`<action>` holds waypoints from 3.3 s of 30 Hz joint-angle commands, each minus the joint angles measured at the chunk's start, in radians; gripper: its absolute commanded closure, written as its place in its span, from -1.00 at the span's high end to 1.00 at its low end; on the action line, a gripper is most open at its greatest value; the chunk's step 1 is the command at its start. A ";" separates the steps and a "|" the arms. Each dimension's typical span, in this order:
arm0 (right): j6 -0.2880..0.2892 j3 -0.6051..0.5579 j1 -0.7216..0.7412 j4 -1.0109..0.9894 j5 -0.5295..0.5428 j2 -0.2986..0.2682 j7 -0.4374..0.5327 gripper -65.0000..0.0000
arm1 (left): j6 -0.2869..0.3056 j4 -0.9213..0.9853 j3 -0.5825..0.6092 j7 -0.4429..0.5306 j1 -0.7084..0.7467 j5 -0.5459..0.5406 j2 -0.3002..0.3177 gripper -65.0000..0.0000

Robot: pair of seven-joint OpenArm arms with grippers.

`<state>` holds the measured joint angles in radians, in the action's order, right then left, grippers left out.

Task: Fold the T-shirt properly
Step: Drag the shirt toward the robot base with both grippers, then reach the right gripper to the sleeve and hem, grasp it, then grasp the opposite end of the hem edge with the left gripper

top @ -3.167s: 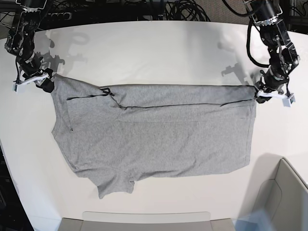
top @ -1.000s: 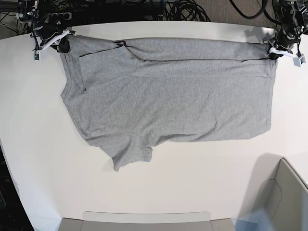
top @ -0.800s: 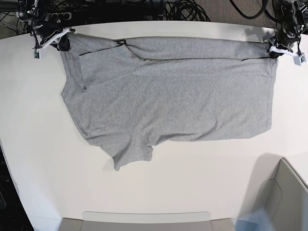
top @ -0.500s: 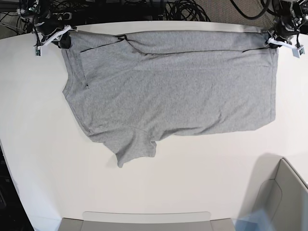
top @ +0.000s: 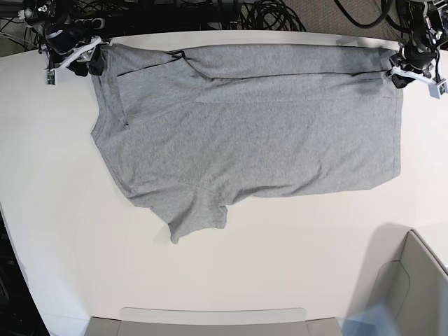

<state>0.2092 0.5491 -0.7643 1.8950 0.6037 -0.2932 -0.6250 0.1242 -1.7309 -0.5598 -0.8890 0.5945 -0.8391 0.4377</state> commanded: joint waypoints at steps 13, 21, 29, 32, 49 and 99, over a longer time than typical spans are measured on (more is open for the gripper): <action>0.003 0.156 0.118 0.044 0.005 -0.001 0.017 -0.27 | 0.001 -0.017 -0.108 0.014 -0.038 -0.009 0.017 -0.56; 0.002 -0.186 0.630 -0.114 -0.189 -0.034 -0.166 -0.27 | 0.001 -0.017 -0.108 -0.169 -0.273 -0.007 0.017 -0.56; 0.002 -0.389 0.997 -0.521 -0.439 0.116 -0.083 -0.27 | 0.002 -0.017 -0.107 -0.198 -0.316 -0.007 0.016 -0.56; -0.003 -0.390 1.060 -0.704 -0.500 0.139 0.015 -0.27 | 0.002 -0.017 -0.107 -0.197 -0.316 -0.007 0.014 -0.56; -0.004 -0.300 0.713 -0.380 -0.519 0.165 -0.097 -0.27 | 0.002 -0.011 -0.107 -0.190 -0.350 -0.007 0.013 -0.56; 0.006 -0.688 1.143 -1.061 -0.313 0.098 0.141 -0.27 | -0.002 0.563 0.353 0.055 -0.810 -0.006 0.235 -0.44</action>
<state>0.2180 -0.1341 0.3828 0.8440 0.3157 -0.1909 -0.3946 0.1188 -1.1580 -0.2054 -0.8555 -0.1925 -0.8375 0.6487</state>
